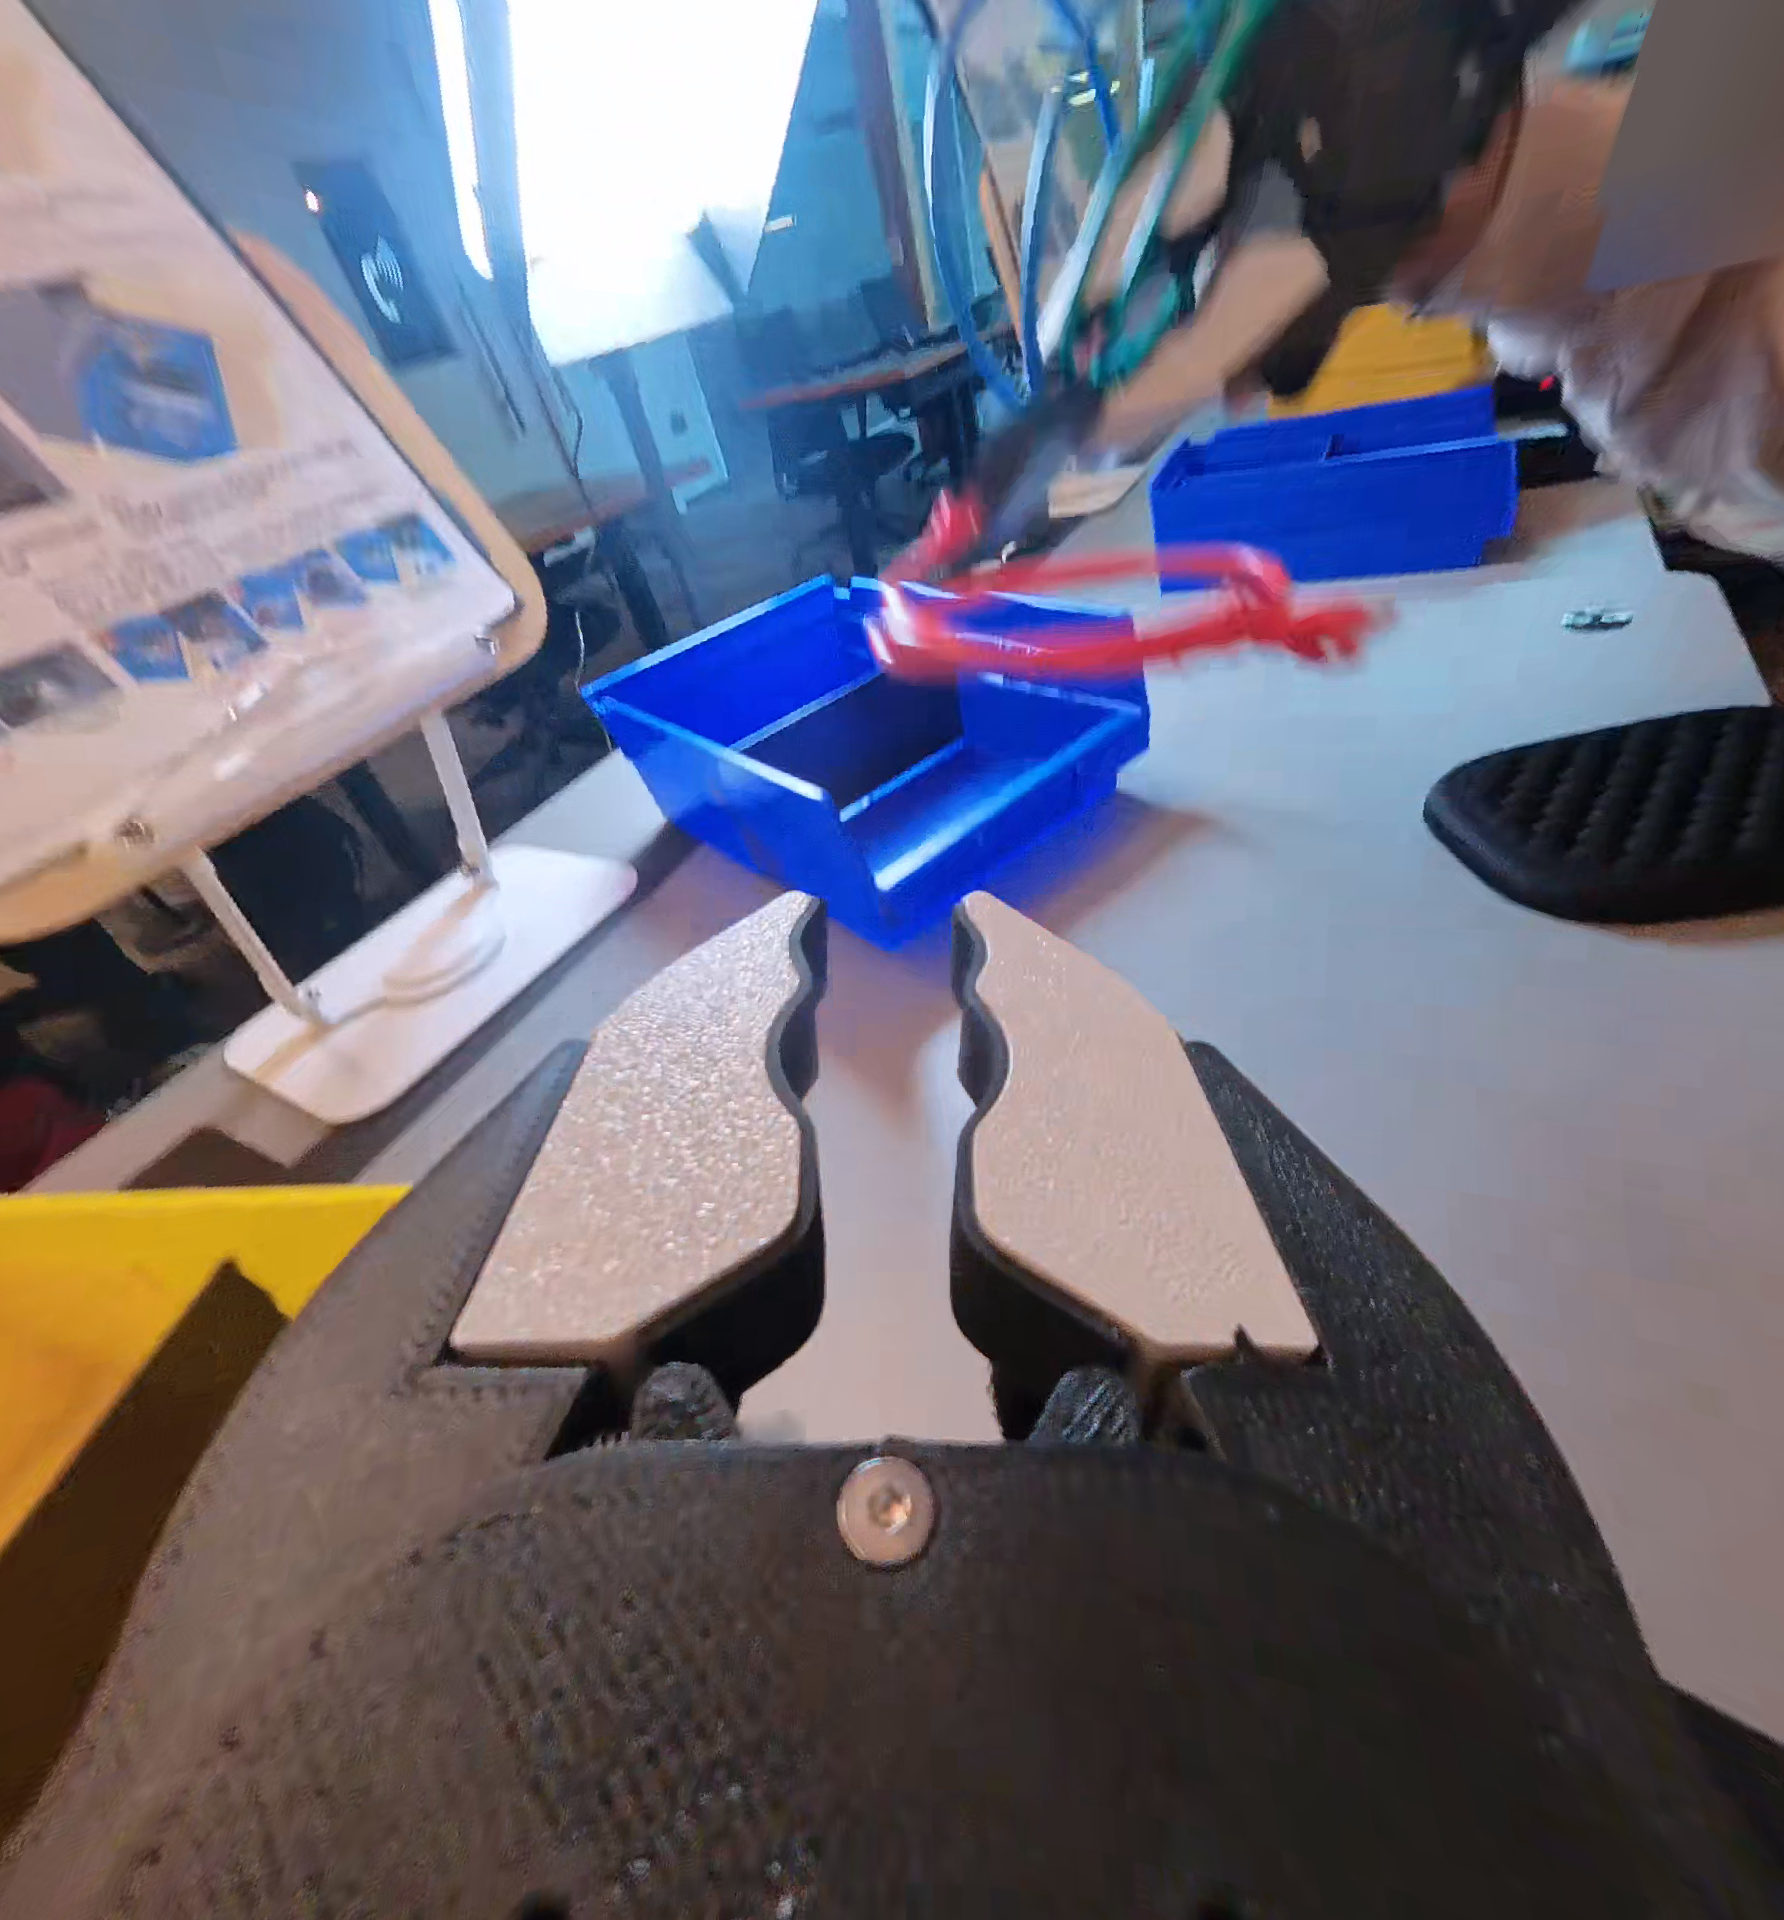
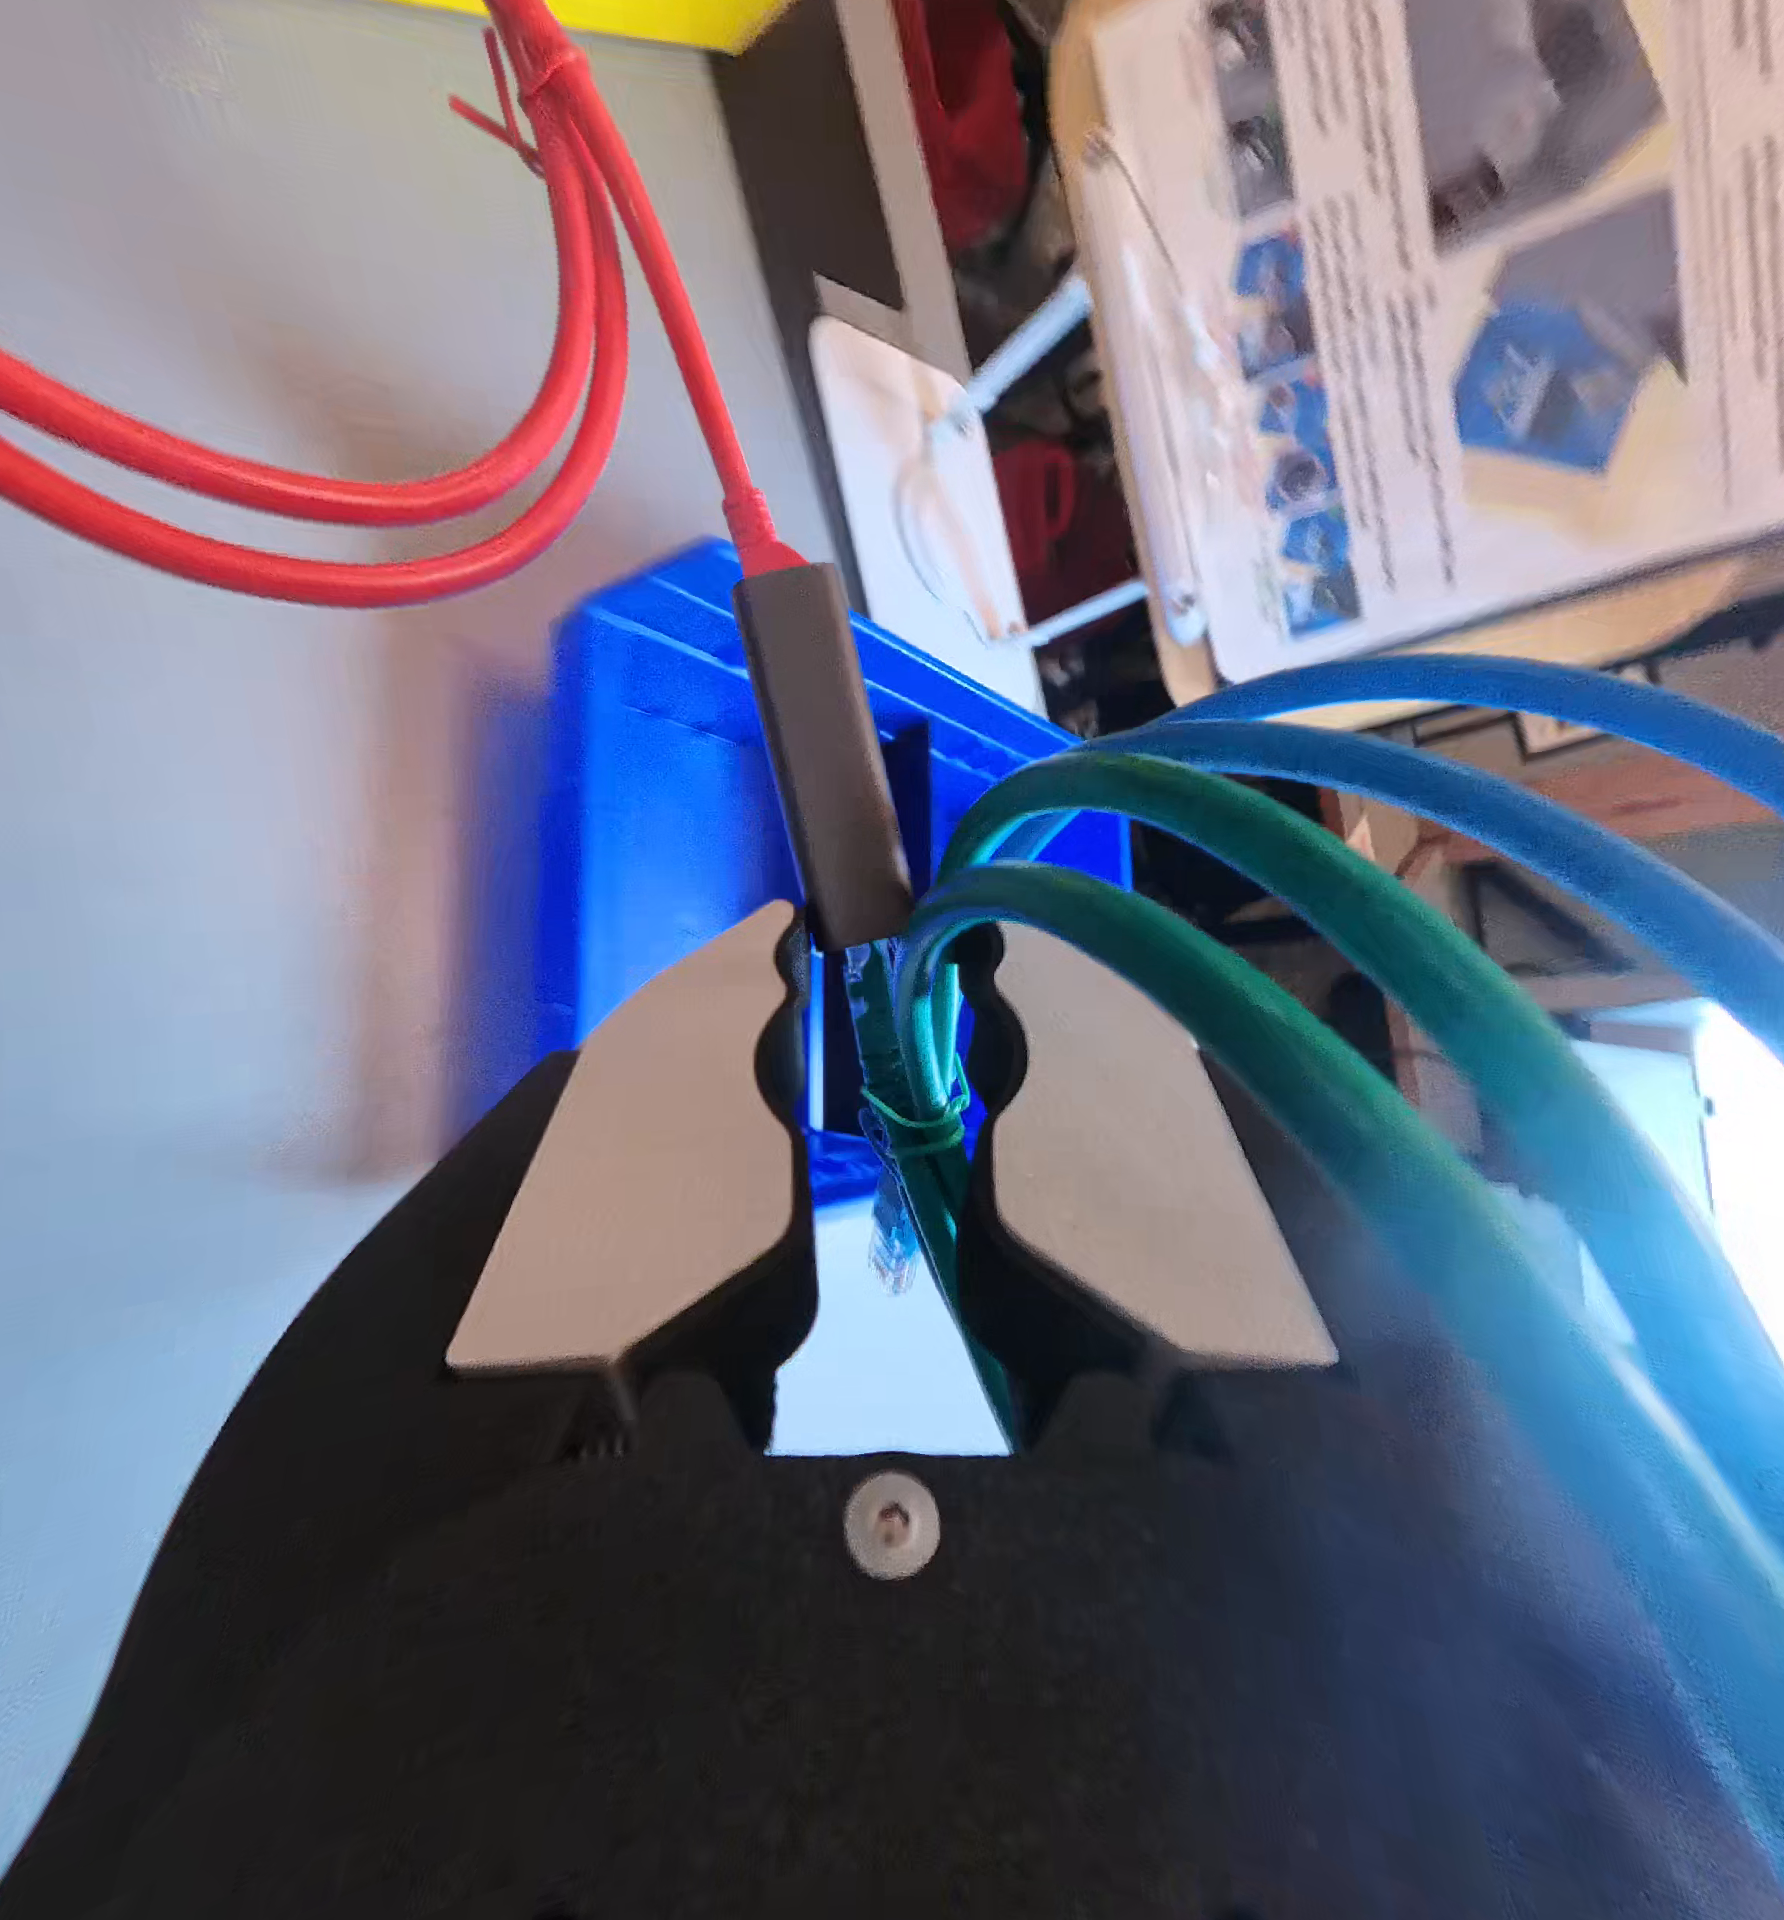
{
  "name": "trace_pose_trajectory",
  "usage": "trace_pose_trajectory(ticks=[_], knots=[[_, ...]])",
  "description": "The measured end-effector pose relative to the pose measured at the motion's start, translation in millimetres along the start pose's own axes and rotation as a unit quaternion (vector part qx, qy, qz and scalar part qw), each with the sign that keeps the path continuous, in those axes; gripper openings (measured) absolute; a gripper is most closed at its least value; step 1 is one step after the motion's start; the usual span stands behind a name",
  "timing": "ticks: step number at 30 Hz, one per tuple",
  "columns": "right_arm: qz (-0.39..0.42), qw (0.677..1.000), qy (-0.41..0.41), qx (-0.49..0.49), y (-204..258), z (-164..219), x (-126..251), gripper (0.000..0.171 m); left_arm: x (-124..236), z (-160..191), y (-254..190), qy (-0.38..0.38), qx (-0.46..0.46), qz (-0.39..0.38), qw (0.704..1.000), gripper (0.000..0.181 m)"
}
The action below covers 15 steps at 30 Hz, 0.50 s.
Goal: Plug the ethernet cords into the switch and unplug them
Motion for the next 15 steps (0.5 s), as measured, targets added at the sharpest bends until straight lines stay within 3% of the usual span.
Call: trace_pose_trajectory(ticks=[5,7,12,15], knots=[[0.015,0.989,-0.074,-0.128,-74,31,-14,0.033,-11,41,0,0.061,-0.004,-0.001,0.998,0.026],[0.000,0.975,-0.114,-0.193,-93,37,-33,0.028,-17,46,-4,0.076,-0.009,0.009,0.997,0.026],[-0.033,0.928,-0.194,-0.316,-117,56,-106,0.032,-28,59,-14,0.111,-0.039,0.014,0.993,0.026],[-0.069,0.906,-0.182,-0.377,-111,78,-160,0.027,-32,68,-17,0.130,-0.047,0.015,0.990,0.025]])
Point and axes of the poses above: each gripper's, where its closed fingertips meet, x back along the fingers, z out of its underside, y = z × x across the jaws, the point moved 8 cm from there along x, back along the fingers, and after that the axes turned 12 degrees about x, right-handed, at the moved point
